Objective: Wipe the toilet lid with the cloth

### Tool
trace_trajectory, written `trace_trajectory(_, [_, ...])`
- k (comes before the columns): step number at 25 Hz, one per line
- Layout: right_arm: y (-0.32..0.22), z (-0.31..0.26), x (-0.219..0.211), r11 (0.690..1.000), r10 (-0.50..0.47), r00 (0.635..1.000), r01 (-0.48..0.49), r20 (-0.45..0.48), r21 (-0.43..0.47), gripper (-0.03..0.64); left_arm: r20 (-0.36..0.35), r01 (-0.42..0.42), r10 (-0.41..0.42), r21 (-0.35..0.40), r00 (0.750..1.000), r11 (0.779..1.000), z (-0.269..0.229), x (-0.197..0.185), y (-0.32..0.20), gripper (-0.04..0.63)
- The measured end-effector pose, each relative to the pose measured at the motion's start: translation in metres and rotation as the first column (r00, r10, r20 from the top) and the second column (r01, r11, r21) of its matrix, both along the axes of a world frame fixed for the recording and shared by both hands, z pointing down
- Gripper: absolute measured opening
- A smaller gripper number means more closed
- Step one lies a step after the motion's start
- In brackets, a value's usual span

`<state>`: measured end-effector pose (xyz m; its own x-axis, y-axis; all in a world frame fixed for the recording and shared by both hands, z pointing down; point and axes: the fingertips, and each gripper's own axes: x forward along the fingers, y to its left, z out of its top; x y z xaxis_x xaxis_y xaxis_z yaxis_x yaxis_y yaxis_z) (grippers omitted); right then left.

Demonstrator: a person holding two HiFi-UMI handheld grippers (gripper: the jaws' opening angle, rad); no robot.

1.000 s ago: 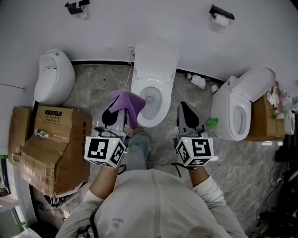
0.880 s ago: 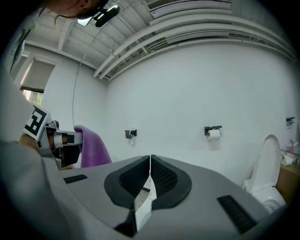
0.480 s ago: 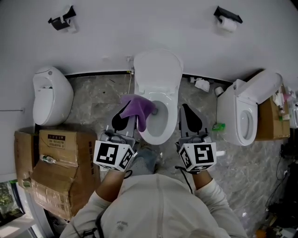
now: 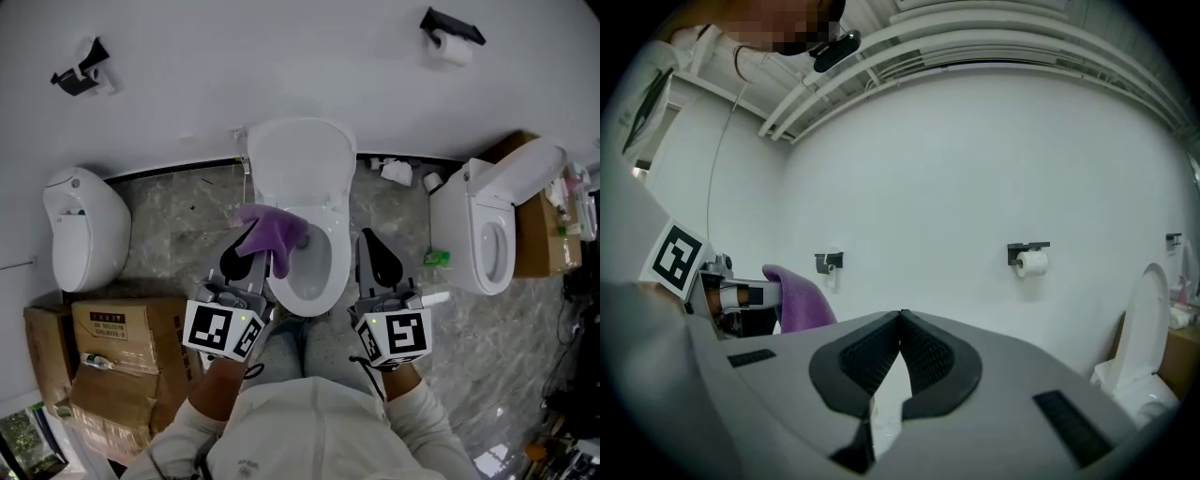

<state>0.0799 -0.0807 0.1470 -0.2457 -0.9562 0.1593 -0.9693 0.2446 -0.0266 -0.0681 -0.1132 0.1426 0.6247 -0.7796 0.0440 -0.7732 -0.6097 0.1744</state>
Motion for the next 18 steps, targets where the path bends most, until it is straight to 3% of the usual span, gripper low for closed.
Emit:
trace_trajectory(11, [-0.042,0.047,0.031,0.999,0.004,0.999,-0.002,0.037,-0.041,0.016,0.029,0.020,-0.020,-0.012,0.999,1.000,0.041,0.035,-0.061,0.014])
trace_trajectory(18, [-0.059,0.079,0.046,0.997,0.007,1.000,-0.006,0.013,-0.080,0.017,-0.010,0.065,-0.065,-0.013,0.998,0.998,0.072,0.046,-0.110,0.014])
